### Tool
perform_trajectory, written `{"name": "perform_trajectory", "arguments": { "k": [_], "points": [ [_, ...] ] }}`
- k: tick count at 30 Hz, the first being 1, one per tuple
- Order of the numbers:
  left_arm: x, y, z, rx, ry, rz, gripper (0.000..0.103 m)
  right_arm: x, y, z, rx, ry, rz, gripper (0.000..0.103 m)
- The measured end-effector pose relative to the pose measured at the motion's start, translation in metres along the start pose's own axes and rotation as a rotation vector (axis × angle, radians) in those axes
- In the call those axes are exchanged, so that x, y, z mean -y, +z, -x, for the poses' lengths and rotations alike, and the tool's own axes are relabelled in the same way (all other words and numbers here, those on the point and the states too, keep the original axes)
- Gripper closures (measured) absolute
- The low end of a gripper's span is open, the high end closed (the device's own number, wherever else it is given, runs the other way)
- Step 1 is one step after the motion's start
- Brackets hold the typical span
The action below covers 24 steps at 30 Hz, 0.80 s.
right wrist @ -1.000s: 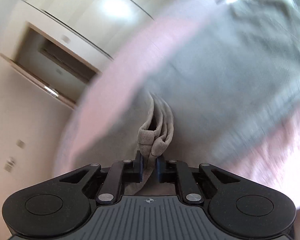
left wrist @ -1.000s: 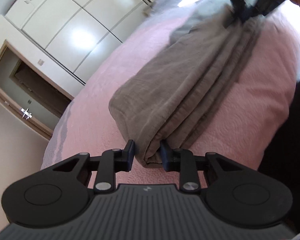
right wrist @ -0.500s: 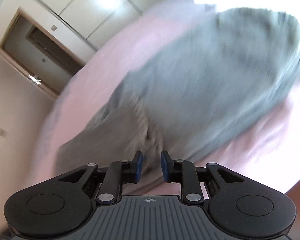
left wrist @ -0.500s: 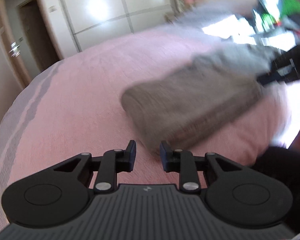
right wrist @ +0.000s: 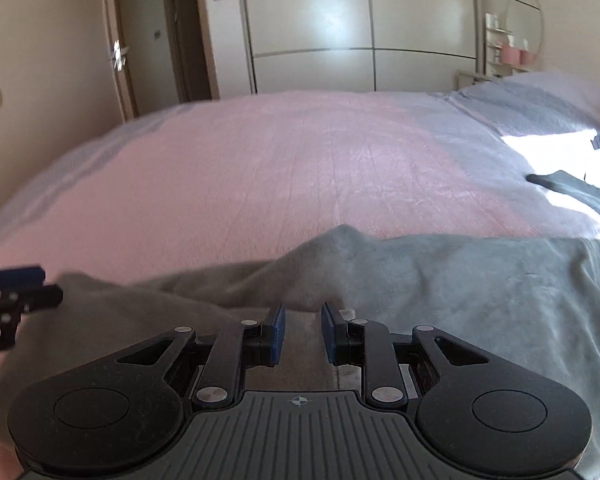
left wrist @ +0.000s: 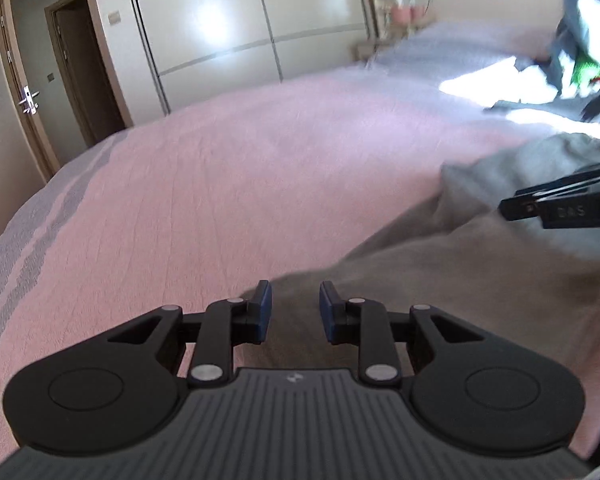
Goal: Fold clothes
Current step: 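Lower the folded sweatpants onto the bed and open both grippers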
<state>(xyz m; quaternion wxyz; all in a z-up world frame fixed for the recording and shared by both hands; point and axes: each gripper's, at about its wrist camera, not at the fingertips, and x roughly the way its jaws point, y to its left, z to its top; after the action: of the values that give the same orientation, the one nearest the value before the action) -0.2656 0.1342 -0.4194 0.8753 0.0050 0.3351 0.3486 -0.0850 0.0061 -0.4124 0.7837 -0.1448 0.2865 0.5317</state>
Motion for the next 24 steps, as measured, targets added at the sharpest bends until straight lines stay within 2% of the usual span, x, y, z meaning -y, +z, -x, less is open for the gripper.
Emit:
{"name": "perform_trajectory", "arguments": {
  "k": [2, 6, 9, 12, 14, 17, 19, 21, 24],
  "points": [
    [0.003, -0.016, -0.019, -0.038, -0.001, -0.001, 0.079, -0.005, -0.013, -0.026, -0.047, -0.012, 0.068, 0.080],
    [0.003, -0.034, -0.027, -0.037, -0.004, 0.028, 0.079, -0.022, -0.039, -0.038, -0.018, -0.062, 0.245, 0.081],
    [0.000, -0.029, -0.022, -0.050, -0.006, 0.036, 0.079, -0.015, -0.039, -0.037, -0.011, -0.040, 0.199, 0.080],
    [-0.007, -0.021, 0.003, -0.044, 0.000, 0.121, 0.080, 0.007, -0.031, -0.011, -0.034, 0.040, 0.054, 0.080],
    [-0.011, -0.022, 0.030, -0.027, 0.004, 0.185, 0.080, 0.019, -0.028, 0.019, -0.014, 0.072, -0.008, 0.080],
    [-0.013, -0.030, 0.070, -0.001, -0.001, 0.242, 0.080, 0.027, -0.034, 0.066, 0.043, 0.089, 0.025, 0.080],
    [-0.008, -0.038, 0.089, 0.000, -0.005, 0.251, 0.080, 0.030, -0.042, 0.087, 0.051, 0.098, 0.035, 0.080],
    [-0.001, -0.051, 0.094, -0.027, -0.019, 0.254, 0.080, 0.031, -0.053, 0.100, 0.039, 0.116, 0.028, 0.080],
    [0.010, -0.072, 0.084, -0.067, -0.010, 0.272, 0.079, 0.026, -0.075, 0.093, -0.032, 0.100, 0.058, 0.080]
  ]
}}
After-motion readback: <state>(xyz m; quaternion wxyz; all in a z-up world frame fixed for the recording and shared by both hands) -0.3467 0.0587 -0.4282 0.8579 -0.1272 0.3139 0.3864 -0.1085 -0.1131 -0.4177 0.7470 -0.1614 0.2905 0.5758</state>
